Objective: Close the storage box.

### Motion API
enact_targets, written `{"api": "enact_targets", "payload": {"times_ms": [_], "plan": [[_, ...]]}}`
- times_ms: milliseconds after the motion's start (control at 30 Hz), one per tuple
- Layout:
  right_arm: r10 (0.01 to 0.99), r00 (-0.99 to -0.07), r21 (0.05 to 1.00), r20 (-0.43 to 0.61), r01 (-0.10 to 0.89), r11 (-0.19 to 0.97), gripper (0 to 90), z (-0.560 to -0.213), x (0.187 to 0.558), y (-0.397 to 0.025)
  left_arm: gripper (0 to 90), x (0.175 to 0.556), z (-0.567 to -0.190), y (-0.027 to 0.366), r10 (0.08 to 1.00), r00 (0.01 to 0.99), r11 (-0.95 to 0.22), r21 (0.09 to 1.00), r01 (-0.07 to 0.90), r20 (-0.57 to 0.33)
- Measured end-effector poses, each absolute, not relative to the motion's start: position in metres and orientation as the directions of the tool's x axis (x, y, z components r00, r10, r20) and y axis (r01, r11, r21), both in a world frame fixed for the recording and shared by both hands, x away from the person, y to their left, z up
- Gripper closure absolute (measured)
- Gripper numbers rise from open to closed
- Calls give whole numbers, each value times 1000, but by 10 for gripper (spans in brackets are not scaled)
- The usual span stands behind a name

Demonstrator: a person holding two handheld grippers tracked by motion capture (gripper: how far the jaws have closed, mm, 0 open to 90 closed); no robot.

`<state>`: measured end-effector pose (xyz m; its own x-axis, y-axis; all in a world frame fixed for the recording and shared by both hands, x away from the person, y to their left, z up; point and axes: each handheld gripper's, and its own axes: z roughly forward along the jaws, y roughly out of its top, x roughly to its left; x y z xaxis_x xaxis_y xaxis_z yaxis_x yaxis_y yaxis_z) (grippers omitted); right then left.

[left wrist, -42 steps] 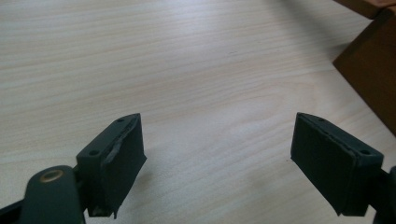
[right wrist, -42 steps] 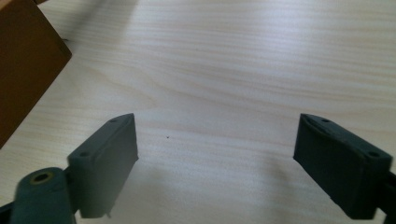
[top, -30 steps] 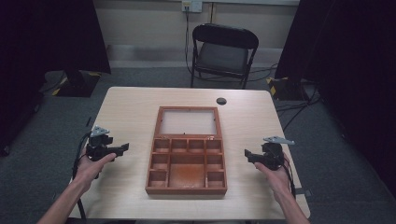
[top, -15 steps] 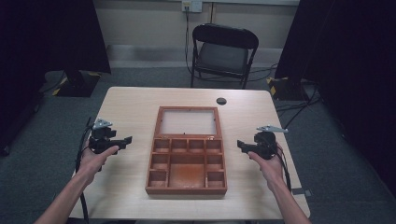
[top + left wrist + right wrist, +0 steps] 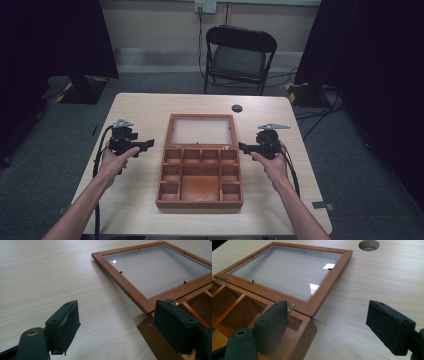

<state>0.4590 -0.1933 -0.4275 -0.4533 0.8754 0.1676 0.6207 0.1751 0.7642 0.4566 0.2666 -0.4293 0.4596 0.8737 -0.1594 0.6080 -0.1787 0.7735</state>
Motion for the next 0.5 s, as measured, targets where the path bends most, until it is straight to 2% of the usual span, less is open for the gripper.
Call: {"api": "enact_targets", "payload": {"times_ms": [233,500], "plan": [[863,-472,759,181,625,182,168,-426,475,-180,195,474,-420,252,861,475,-165,788,594,-178],[864,-457,738,213,654,164,164,-426,501,-176,178,494,-426,240,854,473,-148,768,623,-219]]}}
